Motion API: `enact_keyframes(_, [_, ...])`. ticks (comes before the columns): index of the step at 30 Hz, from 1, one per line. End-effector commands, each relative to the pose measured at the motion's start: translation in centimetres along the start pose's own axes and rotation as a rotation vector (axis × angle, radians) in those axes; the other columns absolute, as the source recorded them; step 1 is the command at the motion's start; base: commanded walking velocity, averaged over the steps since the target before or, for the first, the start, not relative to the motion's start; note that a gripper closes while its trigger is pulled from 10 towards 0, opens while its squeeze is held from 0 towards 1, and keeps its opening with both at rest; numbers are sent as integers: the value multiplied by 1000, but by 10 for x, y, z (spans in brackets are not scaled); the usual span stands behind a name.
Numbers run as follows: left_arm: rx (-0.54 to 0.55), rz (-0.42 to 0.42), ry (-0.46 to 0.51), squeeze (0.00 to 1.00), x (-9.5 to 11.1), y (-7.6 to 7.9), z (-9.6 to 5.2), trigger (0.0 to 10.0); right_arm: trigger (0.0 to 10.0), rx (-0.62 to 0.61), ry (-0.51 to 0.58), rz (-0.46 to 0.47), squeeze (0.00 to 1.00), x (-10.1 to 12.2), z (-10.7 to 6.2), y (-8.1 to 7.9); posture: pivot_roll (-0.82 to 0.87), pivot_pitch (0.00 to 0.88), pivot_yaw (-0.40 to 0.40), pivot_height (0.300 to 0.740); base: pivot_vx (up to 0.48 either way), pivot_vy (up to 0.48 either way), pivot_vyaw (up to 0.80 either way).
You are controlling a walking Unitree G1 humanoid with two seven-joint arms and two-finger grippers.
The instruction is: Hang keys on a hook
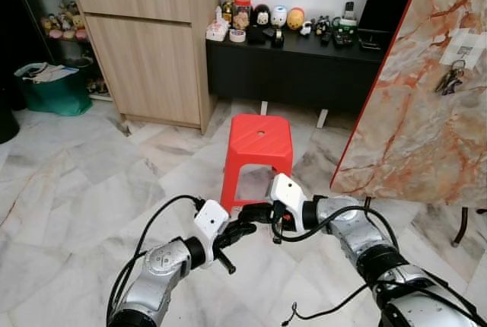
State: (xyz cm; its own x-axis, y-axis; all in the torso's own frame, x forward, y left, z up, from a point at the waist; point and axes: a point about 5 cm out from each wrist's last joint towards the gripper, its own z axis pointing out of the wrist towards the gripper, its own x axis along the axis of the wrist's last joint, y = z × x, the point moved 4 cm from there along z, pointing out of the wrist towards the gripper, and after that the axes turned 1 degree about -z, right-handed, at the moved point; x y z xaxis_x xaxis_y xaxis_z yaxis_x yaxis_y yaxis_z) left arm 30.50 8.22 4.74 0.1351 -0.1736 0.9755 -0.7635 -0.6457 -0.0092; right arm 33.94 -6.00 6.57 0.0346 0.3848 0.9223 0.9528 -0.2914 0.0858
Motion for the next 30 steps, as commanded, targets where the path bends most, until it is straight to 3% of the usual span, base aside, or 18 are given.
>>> enact_keyframes(1, [23,-1,-63,0,-15,-6,-10,0,0,-98,-15,-32,0,6,-15,22,121,0,-113,740,0,0,0])
enact_keyframes(2, [23,-2,-61,0,-14,-6,-10,0,8706,-115,-20,-27,0,4,-15,23,121,0,-110,740,0,0,0])
enact_keyframes(3, [23,-1,-60,0,-14,-6,-10,0,10000,-119,-20,-23,686,4,-14,23,121,0,-110,740,0,0,0])
enact_keyframes(4, [23,-2,-59,0,-14,-6,-10,0,10000,-124,-20,-19,988,4,-14,23,122,0,-111,740,0,0,0])
enact_keyframes(7, [21,-1,-59,0,-13,-6,-9,0,10000,-142,-21,-17,902,3,-13,24,123,0,-111,740,0,0,0])
enact_keyframes(8, [20,0,-59,0,-13,-6,-9,0,10000,-152,-19,-19,0,4,-13,25,123,0,-111,740,0,0,0])
enact_keyframes(16, [37,17,-85,0,-17,-11,-15,0,10000,-362,21,41,0,12,-24,52,121,0,-107,740,0,0,0])
enact_keyframes(22, [66,29,-102,0,-19,-17,-20,0,10000,-481,18,94,0,6,-37,65,123,0,-106,740,0,0,0])
enact_keyframes(26, [178,54,-130,0,-23,-35,-31,0,10000,-756,-17,207,0,-17,-72,87,124,0,-99,740,0,0,0])
enact_keyframes(27, [224,64,-138,0,-24,-42,-34,1020,10000,-834,-34,247,0,-26,-83,90,124,0,-96,740,0,0,0])
enact_keyframes(28, [305,69,-153,0,-27,-53,-40,7804,10000,-946,-61,322,0,-42,-101,94,124,0,-96,740,0,0,0])
enact_keyframes(29, [357,71,-162,0,-28,-61,-44,7804,10000,-1015,-81,370,0,-53,-112,94,118,0,-89,740,0,0,0])
enact_keyframes(30, [446,48,-182,0,-34,-73,-52,10000,10000,-1110,-115,441,0,-72,-129,91,118,0,-89,740,0,0,0])
